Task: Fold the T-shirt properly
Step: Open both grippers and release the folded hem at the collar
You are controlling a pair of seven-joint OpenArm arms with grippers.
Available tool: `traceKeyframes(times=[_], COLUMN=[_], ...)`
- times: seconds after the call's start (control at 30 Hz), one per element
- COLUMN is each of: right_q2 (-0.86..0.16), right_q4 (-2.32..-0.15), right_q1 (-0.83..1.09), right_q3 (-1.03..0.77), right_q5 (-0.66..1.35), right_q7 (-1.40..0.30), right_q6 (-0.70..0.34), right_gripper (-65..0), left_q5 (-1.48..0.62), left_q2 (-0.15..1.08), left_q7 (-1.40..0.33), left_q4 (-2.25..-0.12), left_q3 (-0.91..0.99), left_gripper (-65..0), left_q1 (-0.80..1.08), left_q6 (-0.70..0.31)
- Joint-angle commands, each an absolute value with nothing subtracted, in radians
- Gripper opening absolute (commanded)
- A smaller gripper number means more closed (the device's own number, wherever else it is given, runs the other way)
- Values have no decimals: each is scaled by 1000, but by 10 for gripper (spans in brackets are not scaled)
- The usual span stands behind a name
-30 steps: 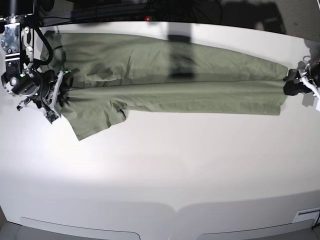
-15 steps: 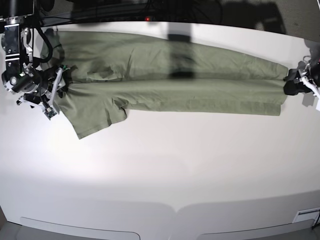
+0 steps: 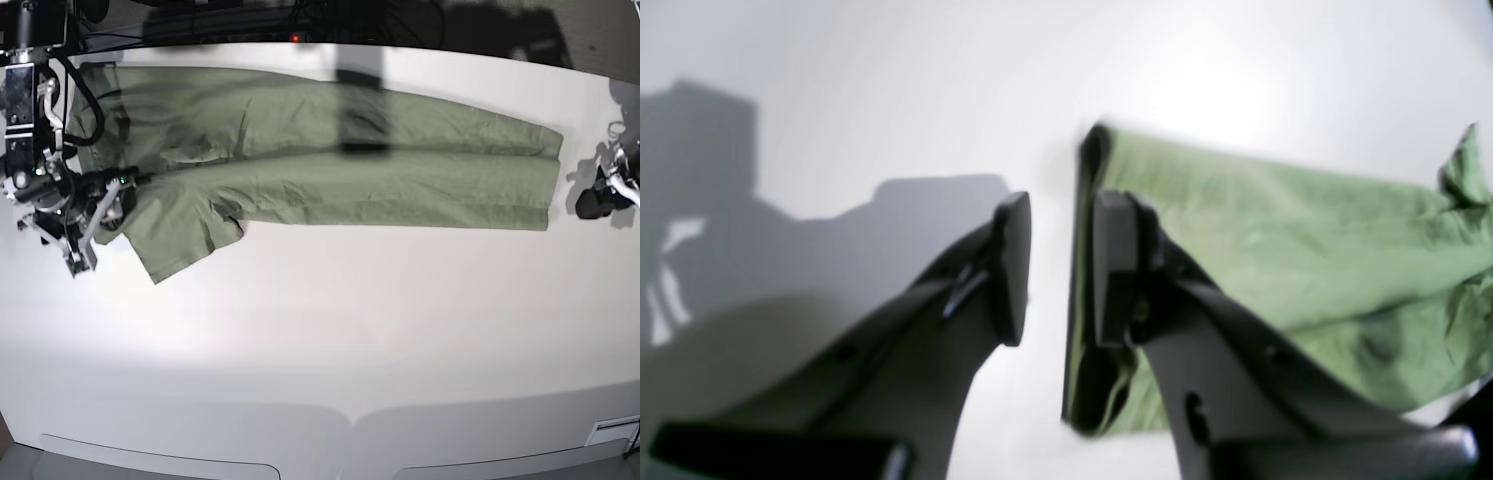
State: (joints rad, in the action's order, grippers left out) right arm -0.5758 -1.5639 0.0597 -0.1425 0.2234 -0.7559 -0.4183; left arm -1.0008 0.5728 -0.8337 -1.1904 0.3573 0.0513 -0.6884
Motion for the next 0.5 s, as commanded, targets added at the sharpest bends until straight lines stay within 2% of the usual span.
traceKeyframes(times=[0.0, 0.13, 0.3, 0.47], right_q2=[-598, -598, -588, -551], right_q4=[-1578, -1578, -1578, -1577], right_q1=[34, -16, -60, -62], right_q3=[-151, -151, -151, -151], right_q5=[232, 303, 419, 427], right_q7=[-739, -733, -745, -790], right_q6=[-411, -429, -506, -520], right_gripper=[-281, -281, -281, -281], left_q5=[-1022, -1090, -1117, -988], left_q2=[595, 564, 428, 302], left_q7=[-813, -834, -886, -897], left_q4=[-1223, -1284, -1322, -1322], left_q3=[368, 368, 368, 368], left_gripper=[-487, -487, -487, -487], left_q1=[33, 31, 33, 34], left_q6=[-698, -698, -698, -698])
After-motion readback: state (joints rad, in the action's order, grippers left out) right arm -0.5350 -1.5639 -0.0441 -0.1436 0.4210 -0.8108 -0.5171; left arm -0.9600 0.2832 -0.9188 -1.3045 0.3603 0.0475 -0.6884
